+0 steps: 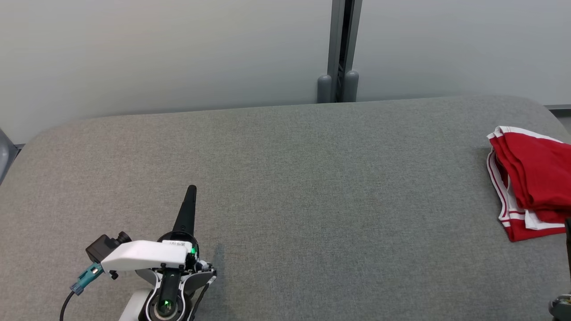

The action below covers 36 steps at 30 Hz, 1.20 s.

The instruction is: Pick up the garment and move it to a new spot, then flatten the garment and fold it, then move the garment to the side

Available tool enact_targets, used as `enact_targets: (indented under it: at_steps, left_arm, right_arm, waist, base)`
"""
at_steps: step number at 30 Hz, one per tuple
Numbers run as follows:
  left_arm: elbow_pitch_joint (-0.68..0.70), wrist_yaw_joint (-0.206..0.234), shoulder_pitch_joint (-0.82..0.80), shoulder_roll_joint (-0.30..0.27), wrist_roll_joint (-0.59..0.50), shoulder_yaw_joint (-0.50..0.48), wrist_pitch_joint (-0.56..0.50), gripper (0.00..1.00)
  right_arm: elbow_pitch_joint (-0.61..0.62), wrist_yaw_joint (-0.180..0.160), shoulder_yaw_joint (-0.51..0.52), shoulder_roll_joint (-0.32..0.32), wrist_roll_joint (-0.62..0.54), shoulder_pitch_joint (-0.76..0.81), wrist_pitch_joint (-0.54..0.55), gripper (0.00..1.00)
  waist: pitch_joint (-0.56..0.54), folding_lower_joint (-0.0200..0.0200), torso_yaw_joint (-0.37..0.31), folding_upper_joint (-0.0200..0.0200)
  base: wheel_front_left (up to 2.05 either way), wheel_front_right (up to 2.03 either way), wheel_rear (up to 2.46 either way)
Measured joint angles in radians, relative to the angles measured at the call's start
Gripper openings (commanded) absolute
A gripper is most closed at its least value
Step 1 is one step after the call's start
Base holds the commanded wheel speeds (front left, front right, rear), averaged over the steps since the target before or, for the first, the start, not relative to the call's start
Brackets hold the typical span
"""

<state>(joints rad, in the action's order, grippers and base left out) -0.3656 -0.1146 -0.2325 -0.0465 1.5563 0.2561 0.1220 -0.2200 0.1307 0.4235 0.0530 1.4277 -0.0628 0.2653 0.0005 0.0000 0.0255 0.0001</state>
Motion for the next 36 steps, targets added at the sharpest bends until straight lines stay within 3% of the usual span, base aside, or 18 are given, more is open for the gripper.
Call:
enact_targets:
  at_steps: [23,36]
  left_arm:
    - [-0.026,-0.015,-0.040,-0.001,0.139,0.017,-0.017,0.00]
    - [-0.026,-0.015,-0.041,-0.001,0.140,0.017,-0.017,0.00]
  right_arm:
    - [0.005,0.000,0.062,-0.005,0.158,-0.004,0.064,0.00]
    - [0.006,0.000,0.063,-0.005,0.158,-0.004,0.064,0.00]
  waist:
    - [0.005,0.0000,-0.026,0.0000]
    - [0.005,0.0000,-0.026,0.0000]
  base:
    - [0.00,0.00,0.00]
    - [0.00,0.00,0.00]
